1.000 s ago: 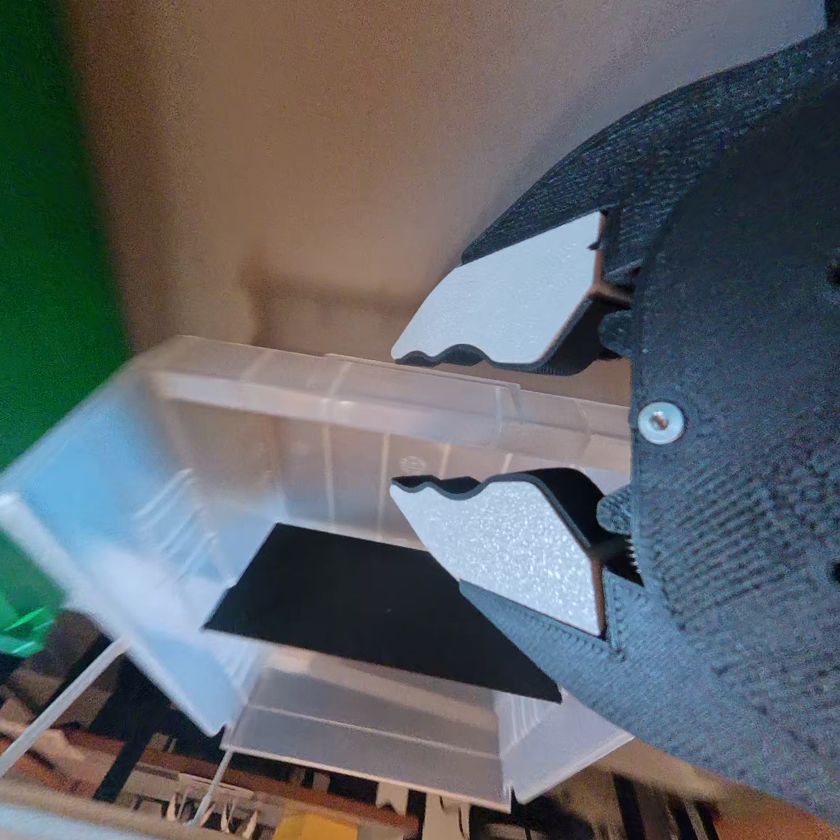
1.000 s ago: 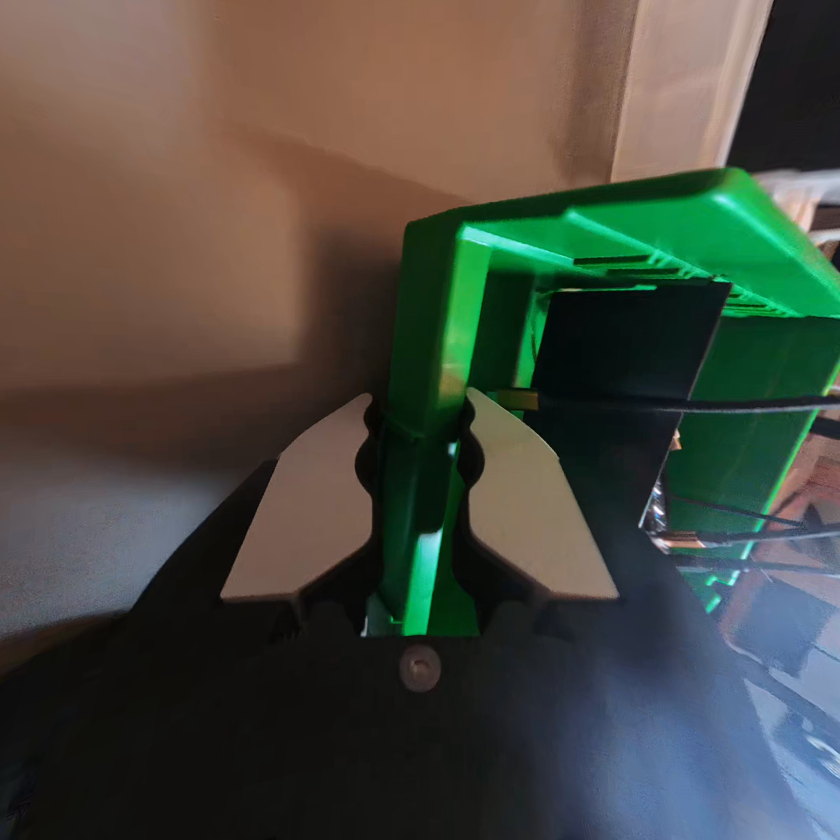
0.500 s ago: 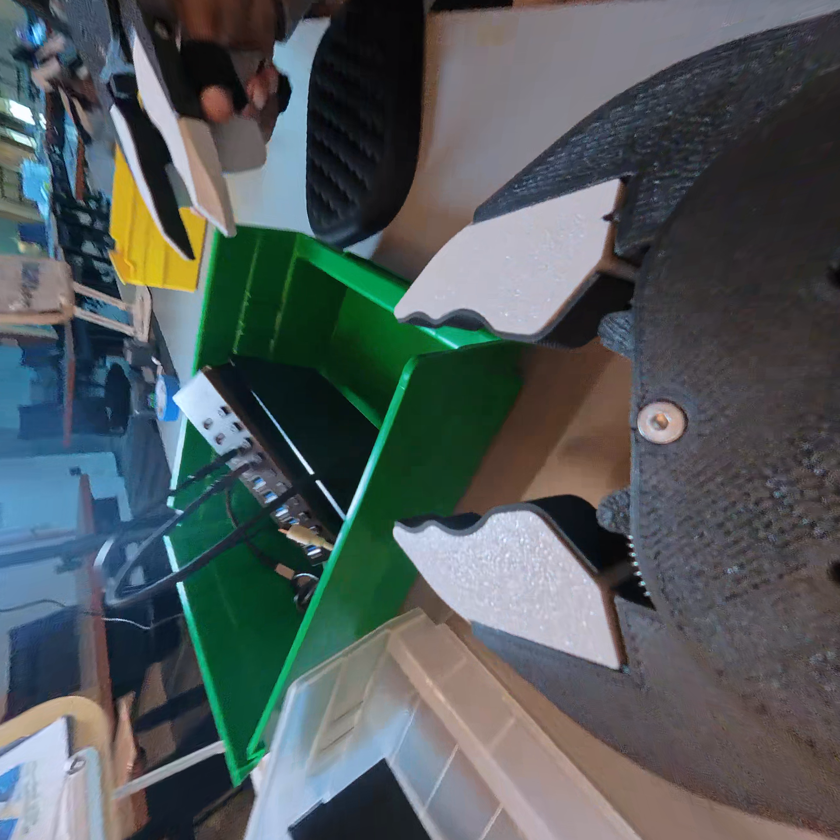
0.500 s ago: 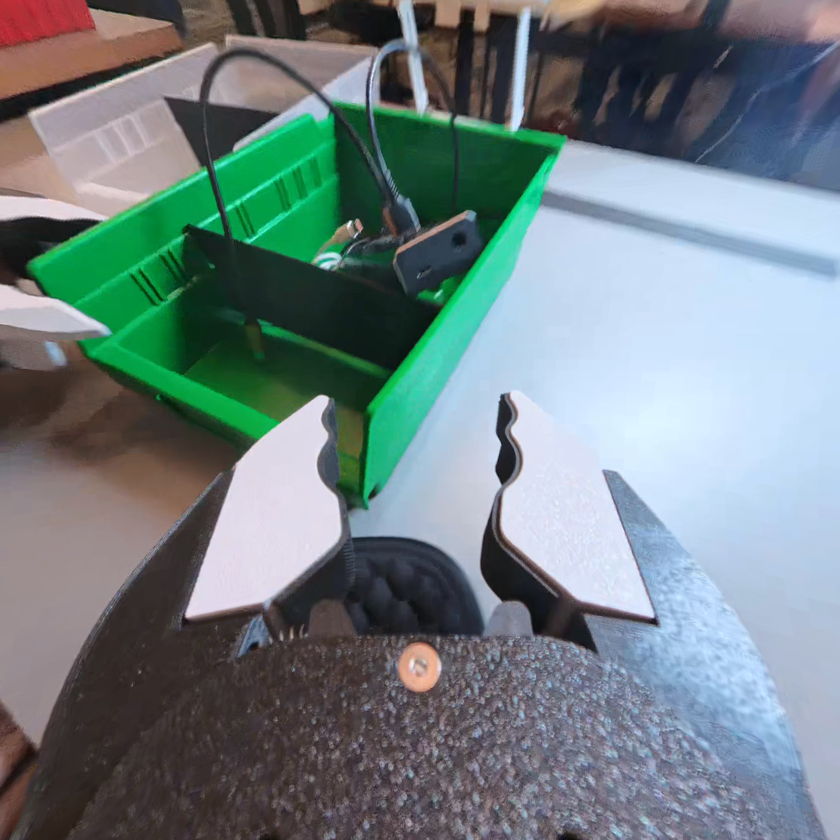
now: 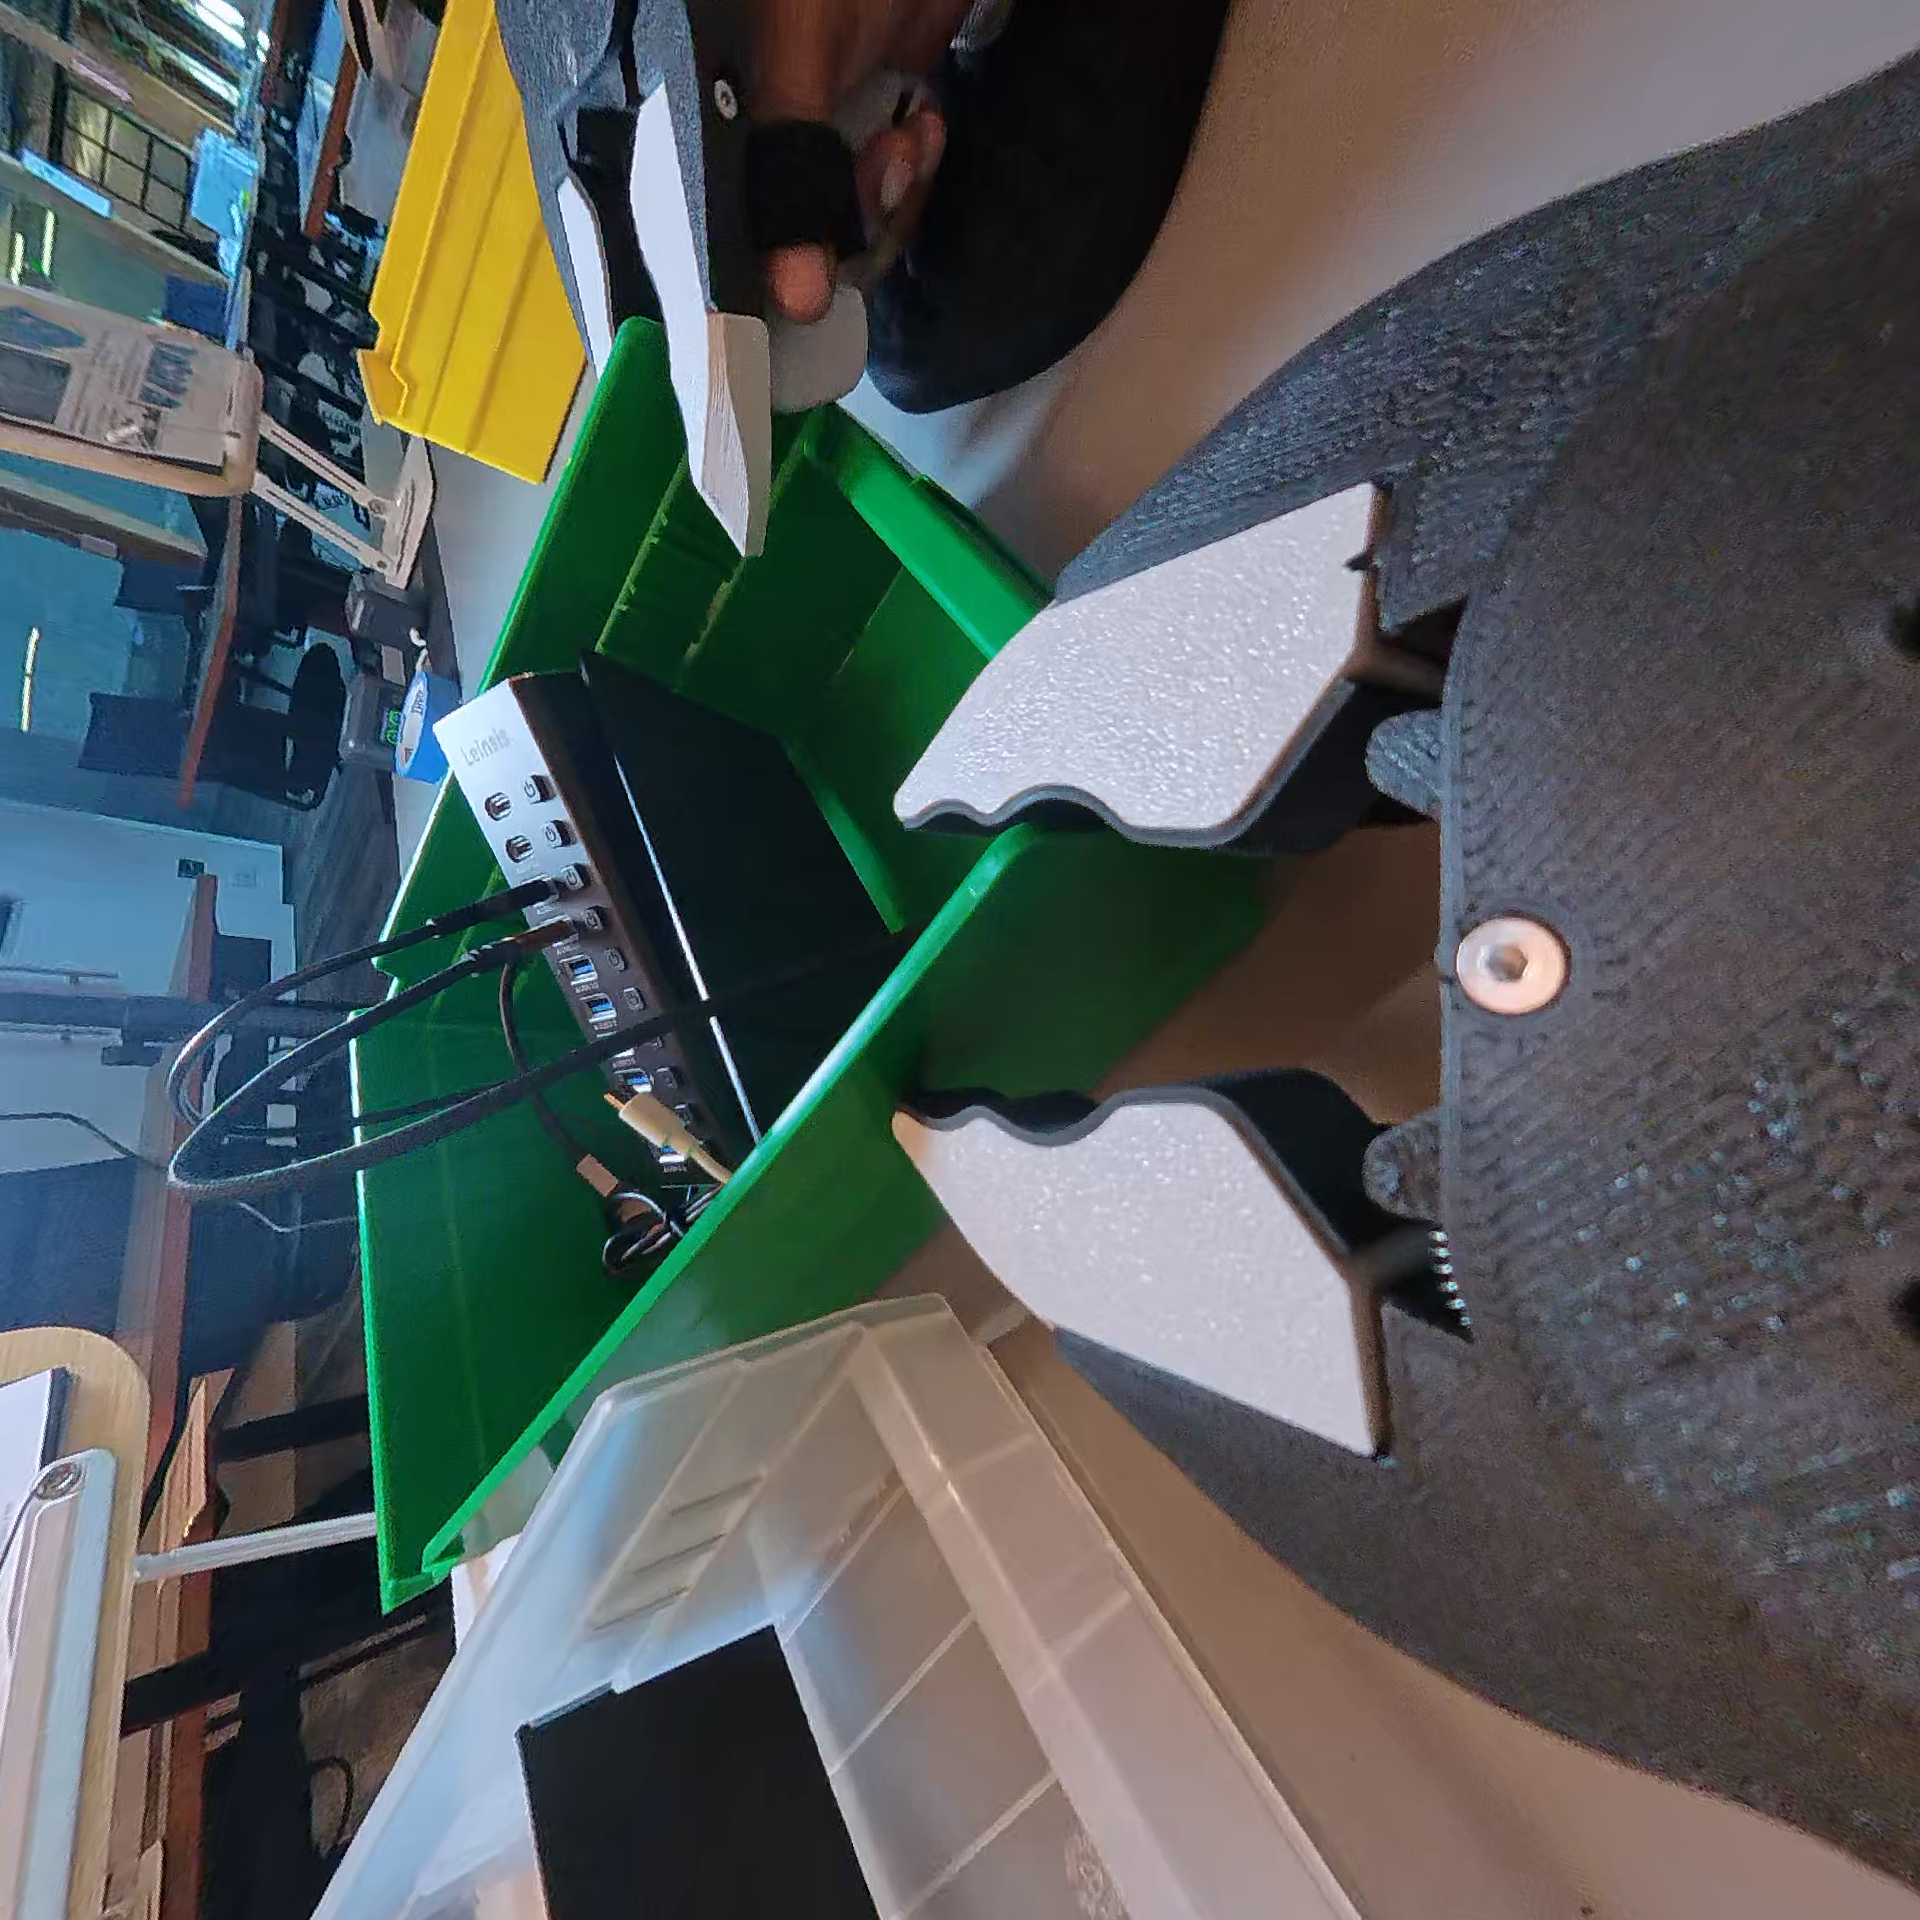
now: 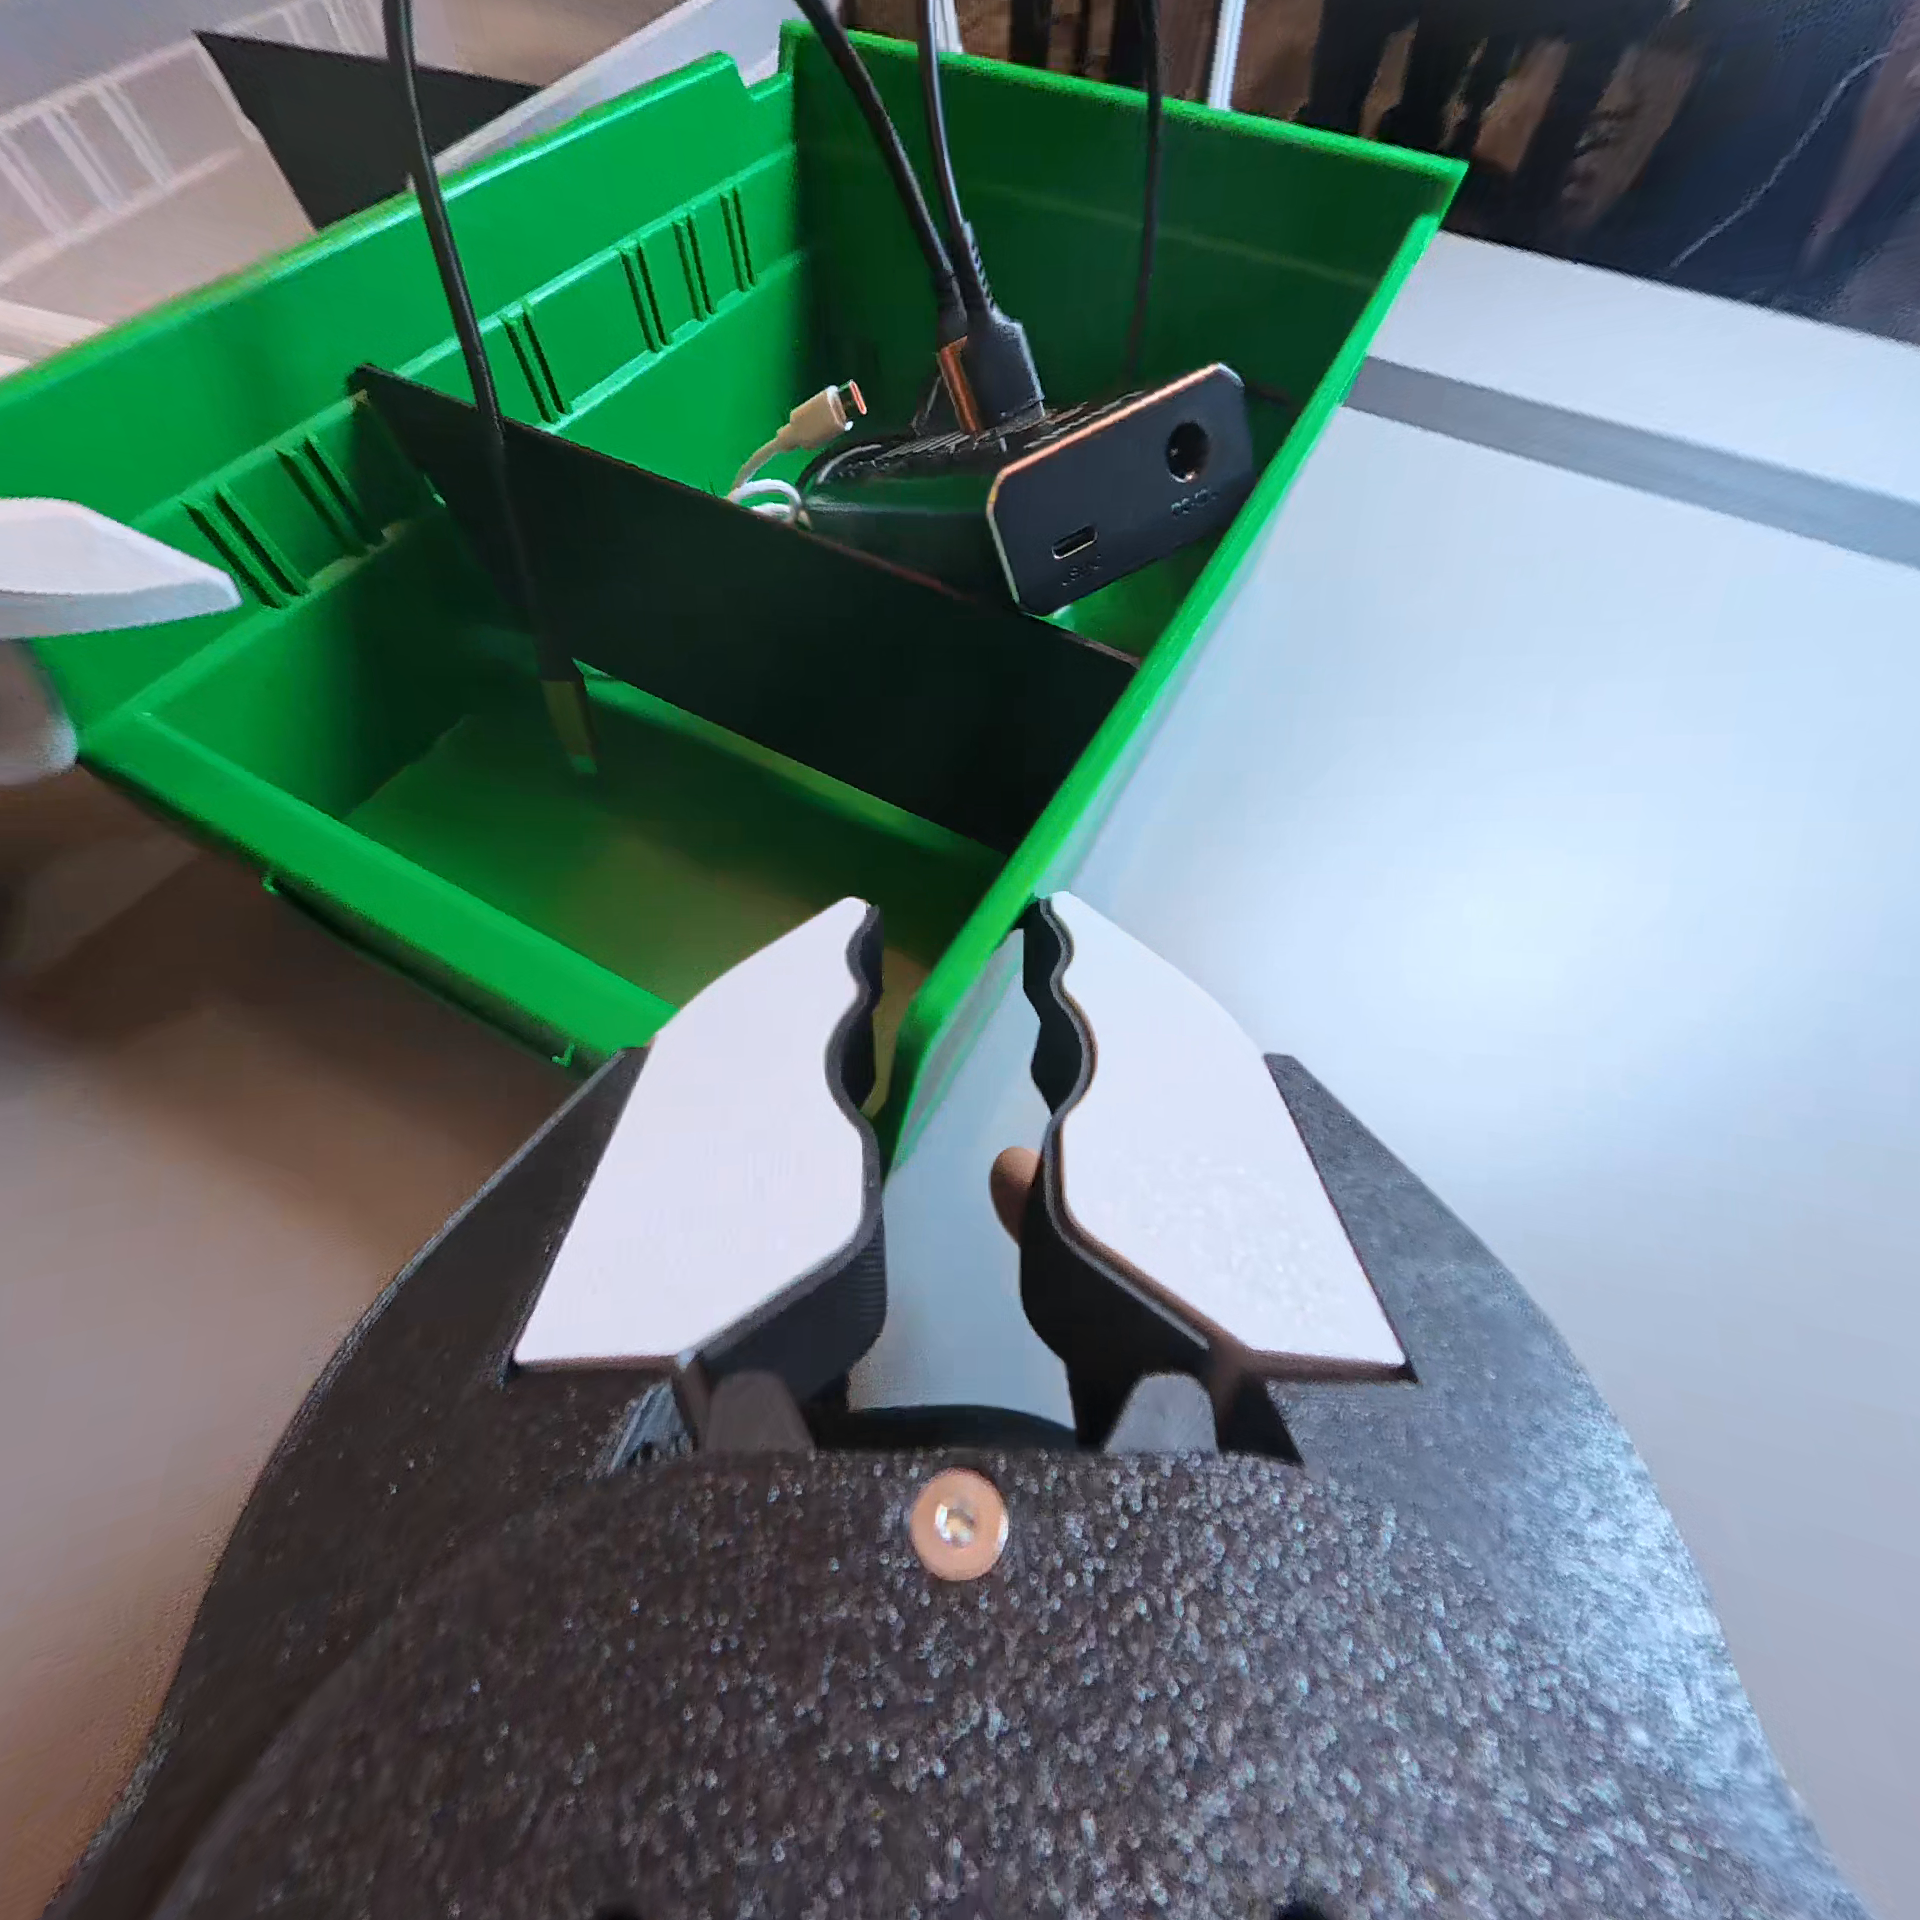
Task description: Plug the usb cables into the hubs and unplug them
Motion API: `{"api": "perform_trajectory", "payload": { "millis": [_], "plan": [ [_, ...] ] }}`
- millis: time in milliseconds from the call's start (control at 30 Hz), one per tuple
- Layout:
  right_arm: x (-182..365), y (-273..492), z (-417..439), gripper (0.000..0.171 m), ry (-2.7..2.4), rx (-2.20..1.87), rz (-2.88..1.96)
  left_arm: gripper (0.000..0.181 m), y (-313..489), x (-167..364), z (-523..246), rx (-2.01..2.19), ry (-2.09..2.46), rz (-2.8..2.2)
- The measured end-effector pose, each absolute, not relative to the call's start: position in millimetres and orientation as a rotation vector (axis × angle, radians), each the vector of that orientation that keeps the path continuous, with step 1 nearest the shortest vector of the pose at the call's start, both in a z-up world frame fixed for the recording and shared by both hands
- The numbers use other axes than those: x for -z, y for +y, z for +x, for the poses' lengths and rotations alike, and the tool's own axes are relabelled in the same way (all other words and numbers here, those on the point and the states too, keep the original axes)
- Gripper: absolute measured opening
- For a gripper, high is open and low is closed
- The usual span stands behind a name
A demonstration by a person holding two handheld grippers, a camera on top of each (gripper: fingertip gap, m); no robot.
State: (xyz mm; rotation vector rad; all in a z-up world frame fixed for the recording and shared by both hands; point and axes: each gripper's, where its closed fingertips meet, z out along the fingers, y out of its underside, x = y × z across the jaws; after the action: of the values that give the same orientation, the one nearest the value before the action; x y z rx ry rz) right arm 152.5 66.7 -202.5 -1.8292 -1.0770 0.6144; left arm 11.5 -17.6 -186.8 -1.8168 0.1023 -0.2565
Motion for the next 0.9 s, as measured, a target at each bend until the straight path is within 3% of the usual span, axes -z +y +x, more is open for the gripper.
{"api": "perform_trajectory", "payload": {
  "millis": [233,467,900],
  "plan": [
    [186,11,175,0.023,-1.096,-0.494,-1.670,0.039,-57,159,23,0.166,0.146,-1.714],
    [136,-69,190,0.025,-1.124,-0.542,-1.481,0.036,-139,97,43,0.025,0.267,-1.597],
    [110,-180,-27,0.025,-1.513,-0.868,-1.205,0.042,-309,67,-118,-0.293,-0.031,-1.624]
  ]
}}
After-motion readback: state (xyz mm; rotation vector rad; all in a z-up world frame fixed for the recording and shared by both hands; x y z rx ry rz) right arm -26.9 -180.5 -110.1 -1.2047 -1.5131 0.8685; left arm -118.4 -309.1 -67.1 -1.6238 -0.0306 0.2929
